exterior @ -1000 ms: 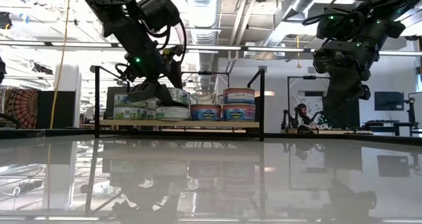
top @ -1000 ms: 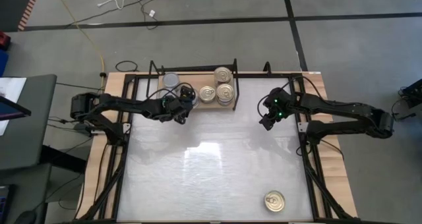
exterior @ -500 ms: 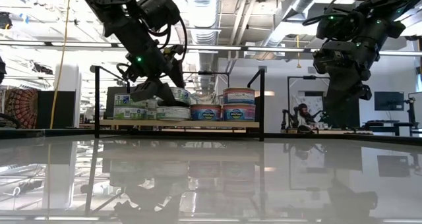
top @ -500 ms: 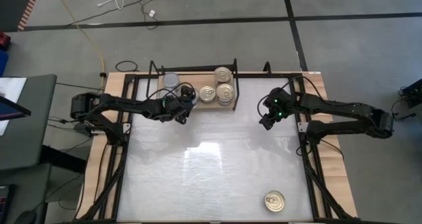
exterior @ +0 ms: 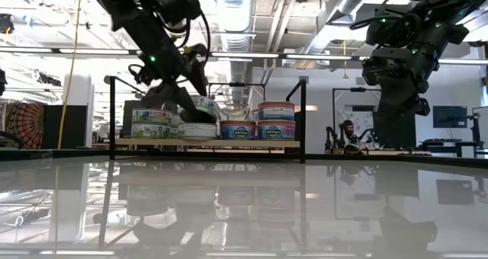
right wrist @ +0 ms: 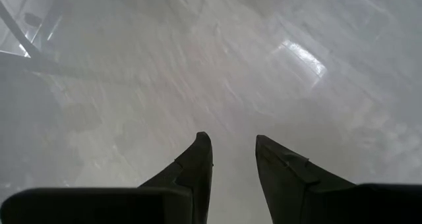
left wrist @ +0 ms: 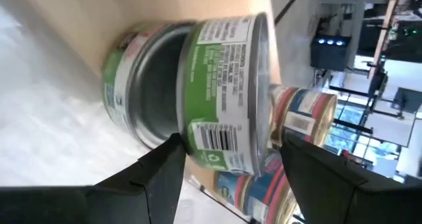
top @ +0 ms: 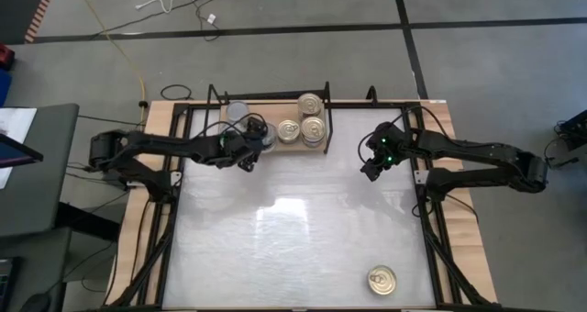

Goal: Stack canned seafood by type on shelf
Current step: Stack the green tuna can on top of the green tuna can on the shelf, then stack the blue tuna can on top of the blue tuna can on the shelf

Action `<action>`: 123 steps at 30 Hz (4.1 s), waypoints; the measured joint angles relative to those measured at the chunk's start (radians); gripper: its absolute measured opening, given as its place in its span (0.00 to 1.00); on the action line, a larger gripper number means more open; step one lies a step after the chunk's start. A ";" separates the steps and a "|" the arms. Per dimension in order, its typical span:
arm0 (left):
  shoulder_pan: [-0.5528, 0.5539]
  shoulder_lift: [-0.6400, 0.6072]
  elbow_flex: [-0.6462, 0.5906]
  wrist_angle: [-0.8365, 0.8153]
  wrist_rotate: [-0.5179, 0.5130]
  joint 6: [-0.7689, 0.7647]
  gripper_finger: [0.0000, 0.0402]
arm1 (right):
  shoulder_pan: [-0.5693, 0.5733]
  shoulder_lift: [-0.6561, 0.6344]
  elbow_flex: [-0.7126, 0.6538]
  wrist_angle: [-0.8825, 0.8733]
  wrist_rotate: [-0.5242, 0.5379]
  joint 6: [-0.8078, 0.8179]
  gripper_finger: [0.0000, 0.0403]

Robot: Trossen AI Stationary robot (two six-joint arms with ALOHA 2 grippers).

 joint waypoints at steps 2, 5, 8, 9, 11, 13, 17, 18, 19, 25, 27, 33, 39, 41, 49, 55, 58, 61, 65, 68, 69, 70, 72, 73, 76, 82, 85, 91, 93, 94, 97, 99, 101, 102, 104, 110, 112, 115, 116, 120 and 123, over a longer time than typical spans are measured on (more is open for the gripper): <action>0.000 -0.022 0.000 -0.028 -0.007 0.016 0.60 | 0.000 0.000 0.000 0.000 0.000 0.000 0.35; -0.002 -0.044 0.000 -0.080 0.001 0.019 0.60 | 0.000 0.000 0.000 0.001 0.000 0.000 0.35; -0.002 -0.048 0.000 -0.107 0.062 0.028 0.60 | 0.000 0.000 0.000 0.003 0.000 -0.005 0.35; -0.002 -0.047 0.000 -0.112 0.077 0.027 0.60 | 0.000 0.000 0.000 0.005 0.000 -0.005 0.35; -0.003 -0.047 0.000 -0.112 0.090 0.028 0.60 | 0.000 0.000 0.000 0.007 0.000 -0.005 0.35; -0.006 -0.047 0.000 -0.112 0.091 0.032 0.60 | 0.000 0.000 0.000 0.012 0.000 -0.005 0.35; -0.019 -0.047 0.000 -0.111 0.091 0.038 0.60 | 0.000 0.000 0.000 0.015 0.000 -0.006 0.35; -0.022 -0.046 0.000 -0.111 0.095 0.040 0.60 | 0.000 0.000 0.000 0.019 0.000 -0.006 0.35; -0.026 -0.038 0.000 -0.108 0.095 0.040 0.60 | 0.000 0.000 0.000 0.022 0.000 -0.006 0.35; -0.044 0.028 0.000 -0.049 0.085 0.027 0.60 | 0.000 0.000 0.000 0.026 0.000 -0.003 0.35; -0.054 0.059 0.000 -0.029 0.027 0.010 0.60 | 0.000 0.000 0.000 0.027 0.000 -0.001 0.35; -0.066 0.093 0.000 -0.027 -0.056 -0.047 0.60 | 0.000 0.000 0.000 0.014 0.000 0.000 0.35; -0.065 0.093 0.000 -0.062 -0.113 -0.083 0.60 | 0.000 0.000 0.000 0.002 0.000 0.000 0.35; -0.059 0.093 0.000 -0.061 -0.114 -0.084 0.60 | 0.000 0.000 0.000 -0.001 0.000 0.001 0.35; -0.053 0.093 0.000 -0.061 -0.129 -0.064 0.60 | 0.000 0.000 0.000 0.000 0.000 0.003 0.35; -0.052 0.093 0.000 -0.075 -0.150 -0.047 0.60 | 0.000 0.000 0.000 0.000 0.000 0.024 0.35; -0.046 0.093 0.000 -0.082 -0.150 -0.038 0.60 | 0.000 0.000 0.000 -0.003 0.000 0.025 0.35; -0.040 0.093 0.000 -0.084 -0.154 -0.016 0.60 | 0.000 0.000 0.000 -0.007 0.000 0.025 0.35; -0.045 0.093 0.000 -0.042 -0.156 0.008 0.60 | 0.012 0.000 0.000 -0.022 0.000 0.026 0.35; -0.055 0.091 0.000 -0.018 -0.155 0.051 0.60 | 0.028 0.000 0.000 -0.028 0.000 0.026 0.35; -0.061 0.089 0.000 -0.015 -0.156 0.060 0.60 | 0.034 0.000 0.000 -0.029 0.000 0.026 0.35; -0.068 0.087 0.000 -0.009 -0.159 0.065 0.60 | 0.039 0.000 0.000 -0.030 0.000 0.026 0.35; -0.085 0.078 0.000 -0.007 -0.176 0.080 0.60 | 0.049 0.000 0.000 -0.030 0.000 0.026 0.35; -0.094 0.073 0.000 -0.007 -0.187 0.088 0.60 | 0.054 0.000 0.000 -0.030 0.000 0.026 0.35; -0.120 0.047 0.000 -0.005 -0.198 0.112 0.60 | 0.067 0.000 0.000 -0.030 0.000 0.026 0.35; -0.222 0.023 0.000 0.069 -0.216 0.293 0.60 | 0.087 0.000 0.000 -0.029 0.000 0.026 0.35; -0.283 0.023 0.000 0.127 -0.227 0.428 0.60 | 0.096 0.000 0.000 -0.030 0.000 0.026 0.35; -0.386 0.023 0.000 0.144 -0.187 0.727 0.60 | 0.121 0.000 0.000 -0.025 0.000 0.087 0.35; -0.414 0.023 0.000 0.140 -0.146 0.864 0.59 | 0.136 0.000 0.000 -0.018 0.000 0.121 0.35; -0.426 0.023 0.000 0.135 -0.123 0.925 0.59 | 0.147 0.000 0.000 -0.017 0.000 0.147 0.35; -0.458 0.023 0.000 0.135 -0.061 1.053 0.58 | 0.188 0.000 0.000 -0.001 0.007 0.238 0.35; -0.480 0.023 0.000 0.132 -0.033 1.105 0.58 | 0.225 0.000 0.000 0.004 0.025 0.300 0.35; -0.503 0.023 0.000 0.112 -0.009 1.176 0.57 | 0.270 0.000 0.000 0.000 0.055 0.365 0.35; -0.515 0.023 0.000 0.100 -0.002 1.210 0.57 | 0.294 0.000 0.000 0.001 0.073 0.401 0.35; -0.541 0.023 0.000 0.080 0.010 1.239 0.57 | 0.342 0.000 0.000 0.003 0.100 0.479 0.35; -0.596 0.012 0.000 0.059 0.012 1.294 0.57 | 0.494 0.000 0.000 0.002 0.191 0.686 0.35; -0.610 0.005 -0.001 0.050 0.012 1.307 0.57 | 0.541 0.000 0.000 0.002 0.223 0.745 0.35; -0.623 0.002 -0.001 0.041 0.012 1.329 0.57 | 0.609 0.000 0.000 0.002 0.271 0.823 0.35; -0.630 -0.001 -0.002 0.034 0.013 1.333 0.57 | 0.630 0.000 0.000 0.002 0.286 0.851 0.35; -0.647 -0.016 -0.001 0.032 0.020 1.315 0.57 | 0.686 0.000 0.000 0.003 0.315 0.955 0.35; -0.658 -0.042 -0.001 0.013 0.022 1.323 0.57 | 0.711 0.000 0.000 0.005 0.334 0.985 0.35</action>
